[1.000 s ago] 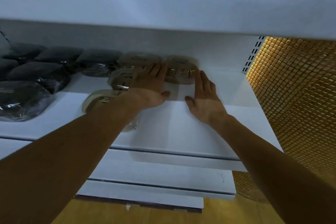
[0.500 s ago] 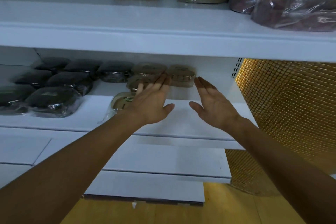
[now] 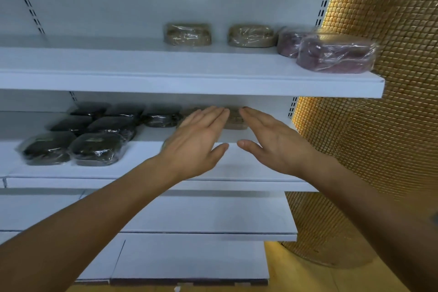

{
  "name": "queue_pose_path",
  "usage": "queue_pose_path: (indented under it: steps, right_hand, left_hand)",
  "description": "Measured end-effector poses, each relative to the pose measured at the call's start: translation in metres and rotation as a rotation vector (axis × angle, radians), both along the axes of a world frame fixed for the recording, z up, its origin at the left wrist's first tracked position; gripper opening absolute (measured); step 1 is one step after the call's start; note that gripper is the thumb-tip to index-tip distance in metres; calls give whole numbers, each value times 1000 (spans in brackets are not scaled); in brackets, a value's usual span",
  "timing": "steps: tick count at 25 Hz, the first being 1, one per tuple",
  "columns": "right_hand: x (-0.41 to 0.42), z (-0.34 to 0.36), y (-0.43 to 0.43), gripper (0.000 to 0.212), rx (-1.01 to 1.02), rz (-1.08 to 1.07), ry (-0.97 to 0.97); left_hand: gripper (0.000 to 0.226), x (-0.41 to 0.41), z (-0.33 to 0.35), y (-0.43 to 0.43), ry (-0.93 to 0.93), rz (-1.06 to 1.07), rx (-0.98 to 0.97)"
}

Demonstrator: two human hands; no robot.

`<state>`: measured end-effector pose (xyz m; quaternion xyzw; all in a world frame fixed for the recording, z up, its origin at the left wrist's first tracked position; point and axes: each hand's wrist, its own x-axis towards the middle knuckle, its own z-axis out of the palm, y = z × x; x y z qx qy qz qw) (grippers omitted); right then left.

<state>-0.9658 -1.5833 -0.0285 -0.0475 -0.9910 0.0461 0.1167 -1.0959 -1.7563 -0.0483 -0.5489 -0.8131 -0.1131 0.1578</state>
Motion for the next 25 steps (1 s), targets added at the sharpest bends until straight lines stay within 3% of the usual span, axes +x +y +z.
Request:
queue_pose_path:
  steps: [11,18,25]
  right_hand:
    - [13,65,-58,66,59,17,122]
    - [-21,75,-66,62,39,-43,109]
    - [-63,97,-50,57,56,-98,134]
  left_hand:
    - [64,11,65,-52,68,67,187]
    - [66,-30,81,-65,6,197,10]
    - [65,-69,105,-43,-36,236,11]
